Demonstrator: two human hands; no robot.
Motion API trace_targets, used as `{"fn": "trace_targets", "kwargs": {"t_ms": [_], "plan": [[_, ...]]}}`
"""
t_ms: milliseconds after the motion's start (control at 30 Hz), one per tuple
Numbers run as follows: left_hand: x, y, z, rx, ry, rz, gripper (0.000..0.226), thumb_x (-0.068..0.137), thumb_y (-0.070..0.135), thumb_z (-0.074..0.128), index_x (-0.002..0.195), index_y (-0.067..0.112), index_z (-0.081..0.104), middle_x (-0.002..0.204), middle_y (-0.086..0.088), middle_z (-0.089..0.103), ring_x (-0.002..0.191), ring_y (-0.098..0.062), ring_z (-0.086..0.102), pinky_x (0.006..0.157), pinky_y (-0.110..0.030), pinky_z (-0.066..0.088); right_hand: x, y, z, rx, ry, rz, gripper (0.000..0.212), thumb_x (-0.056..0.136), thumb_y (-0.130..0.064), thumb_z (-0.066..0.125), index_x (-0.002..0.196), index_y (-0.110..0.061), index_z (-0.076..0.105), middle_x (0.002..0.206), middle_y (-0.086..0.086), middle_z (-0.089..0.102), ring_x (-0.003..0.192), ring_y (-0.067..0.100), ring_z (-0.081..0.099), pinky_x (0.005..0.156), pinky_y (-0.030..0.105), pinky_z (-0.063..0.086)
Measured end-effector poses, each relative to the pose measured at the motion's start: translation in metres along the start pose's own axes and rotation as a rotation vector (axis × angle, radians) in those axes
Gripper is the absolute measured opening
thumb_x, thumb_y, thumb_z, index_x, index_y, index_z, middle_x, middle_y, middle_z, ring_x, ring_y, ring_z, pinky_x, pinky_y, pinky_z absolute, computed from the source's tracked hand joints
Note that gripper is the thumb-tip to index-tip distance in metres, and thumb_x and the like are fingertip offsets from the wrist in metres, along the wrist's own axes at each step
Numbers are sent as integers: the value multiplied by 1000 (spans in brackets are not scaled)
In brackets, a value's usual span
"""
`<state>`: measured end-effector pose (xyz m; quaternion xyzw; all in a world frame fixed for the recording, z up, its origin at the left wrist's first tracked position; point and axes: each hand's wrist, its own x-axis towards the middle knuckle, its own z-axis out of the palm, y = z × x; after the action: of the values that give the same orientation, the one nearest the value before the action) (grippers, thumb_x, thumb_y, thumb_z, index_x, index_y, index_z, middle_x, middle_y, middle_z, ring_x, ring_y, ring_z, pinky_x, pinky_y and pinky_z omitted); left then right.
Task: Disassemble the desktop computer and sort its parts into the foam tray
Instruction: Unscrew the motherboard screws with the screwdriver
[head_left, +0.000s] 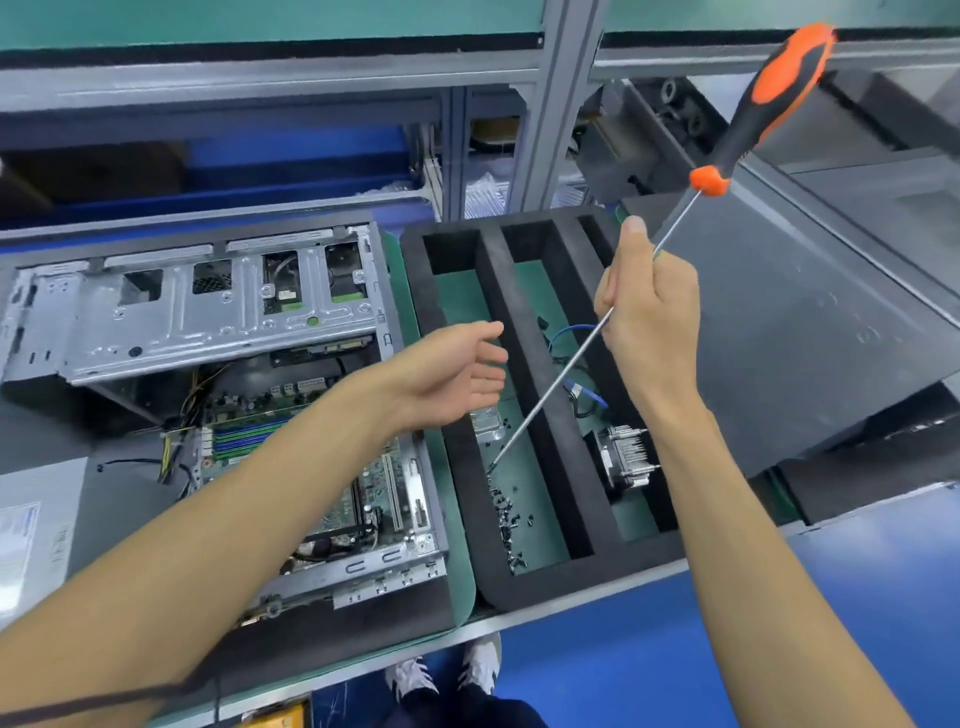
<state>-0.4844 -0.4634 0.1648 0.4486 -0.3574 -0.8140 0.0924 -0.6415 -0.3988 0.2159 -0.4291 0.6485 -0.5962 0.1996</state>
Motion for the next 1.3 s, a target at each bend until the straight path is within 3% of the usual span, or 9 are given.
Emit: {"fn": "trace_targets", "kwargs": {"t_ms": [133, 267, 433, 567, 633, 733, 933, 1167, 1300], "plan": [[-35, 16, -28, -71, -98, 169, 49, 106, 35, 37, 132, -3, 54, 136, -21, 58, 127, -27, 57, 112, -39, 43, 4, -26, 24, 141, -21, -51, 68, 107, -34, 38, 39, -27, 40, 40, -8, 35, 42, 15, 34, 49, 27, 30], [-77, 30, -71, -98, -90, 335, 48, 107, 31, 34, 125, -5, 60, 125, -23, 66, 120, -31, 63, 100, -37, 52, 2, -53, 59, 252, -81, -118, 66, 109, -34, 37, 43, -27, 43, 41, -4, 38, 38, 15, 34, 45, 24, 29], [-125, 23, -136, 144, 305, 426, 34, 103, 24, 45, 105, 1, 71, 103, -19, 75, 99, -30, 73, 85, -35, 60, -17, -64, 121, 193, -326, -146, 63, 108, -43, 36, 53, -19, 55, 41, -2, 40, 39, 14, 38, 45, 22, 30], [-144, -19, -178, 810, 625, 159, 35, 102, 24, 46, 87, 4, 71, 93, -12, 74, 94, -31, 71, 81, -33, 54, -36, -59, 164, 94, -464, -170, 66, 109, -39, 38, 51, -16, 60, 39, -7, 45, 41, 9, 44, 53, 21, 35], [-141, -49, -183, 1223, 616, -53, 39, 102, 35, 43, 112, 4, 65, 117, -15, 66, 112, -33, 62, 91, -36, 50, -43, -57, 183, 62, -512, -160, 66, 109, -39, 38, 50, -21, 61, 39, -7, 45, 42, 9, 46, 57, 26, 36], [-131, -81, -180, 1342, 486, -131, 58, 102, 44, 39, 147, 7, 39, 149, -15, 44, 135, -33, 44, 109, -45, 40, -53, -61, 206, 78, -530, -141, 68, 108, -41, 38, 45, -28, 58, 40, -8, 47, 43, 8, 46, 56, 24, 36], [-118, -115, -178, 1171, 288, -65, 70, 103, 42, 41, 159, 15, 9, 153, -16, 42, 137, -30, 44, 113, -38, 35, -52, -90, 238, 230, -481, -219, 63, 107, -41, 38, 48, -27, 55, 41, -6, 43, 41, 15, 43, 50, 25, 35], [-118, -124, -179, 1181, 313, 41, 72, 102, 39, 43, 159, 13, 7, 160, -13, 30, 143, -28, 37, 115, -39, 32, -48, -98, 281, 139, -494, -325, 63, 108, -40, 38, 50, -23, 55, 44, -4, 47, 45, 14, 46, 55, 29, 38], [-122, -121, -180, 1159, 299, 20, 71, 103, 39, 41, 159, 12, 6, 162, -12, 25, 145, -29, 33, 115, -38, 30, -44, -91, 298, -14, -576, -384, 65, 109, -38, 37, 50, -20, 57, 43, -7, 50, 42, 11, 48, 56, 16, 36]]}}
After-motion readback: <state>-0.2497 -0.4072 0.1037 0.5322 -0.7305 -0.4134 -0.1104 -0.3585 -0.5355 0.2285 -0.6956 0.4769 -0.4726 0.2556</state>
